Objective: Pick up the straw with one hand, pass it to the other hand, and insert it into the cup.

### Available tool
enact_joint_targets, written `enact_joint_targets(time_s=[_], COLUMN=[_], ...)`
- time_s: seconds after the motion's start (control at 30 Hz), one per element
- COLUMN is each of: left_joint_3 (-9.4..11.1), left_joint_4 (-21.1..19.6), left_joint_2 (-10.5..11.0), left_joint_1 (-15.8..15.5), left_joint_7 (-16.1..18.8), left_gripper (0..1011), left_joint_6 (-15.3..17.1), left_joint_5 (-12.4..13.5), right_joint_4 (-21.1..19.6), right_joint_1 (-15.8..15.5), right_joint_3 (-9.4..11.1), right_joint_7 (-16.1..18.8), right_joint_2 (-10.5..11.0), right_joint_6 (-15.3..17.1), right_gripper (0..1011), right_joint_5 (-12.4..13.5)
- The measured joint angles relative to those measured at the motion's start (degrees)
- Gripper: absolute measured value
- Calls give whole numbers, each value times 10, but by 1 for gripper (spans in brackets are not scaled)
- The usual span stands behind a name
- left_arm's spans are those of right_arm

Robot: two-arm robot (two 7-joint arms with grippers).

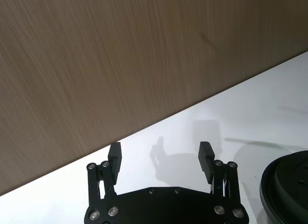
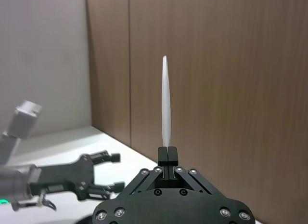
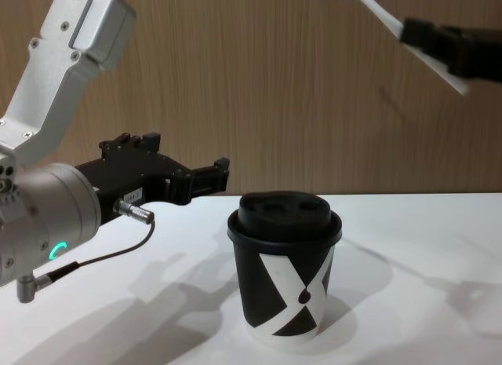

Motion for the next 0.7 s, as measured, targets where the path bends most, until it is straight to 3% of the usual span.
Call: enact_joint_targets(time_s=[0.3,0.7], left_joint_3=[0,0], left_joint_4=[0,0], left_joint_2=[0,0], left_joint_1=[0,0], left_joint_7=[0,0], left_gripper=[1003,1003], left_joint_6=[0,0], left_joint_5=[0,0], right_joint_4=[-24,-35], right_joint_1=[1,-4], right_joint_3=[-16,-28], right_joint_7=[2,1], right_joint_2=[-19,-25], right_joint_6=[-11,-15], right_gripper=[1,1], right_joint_5=[15,25])
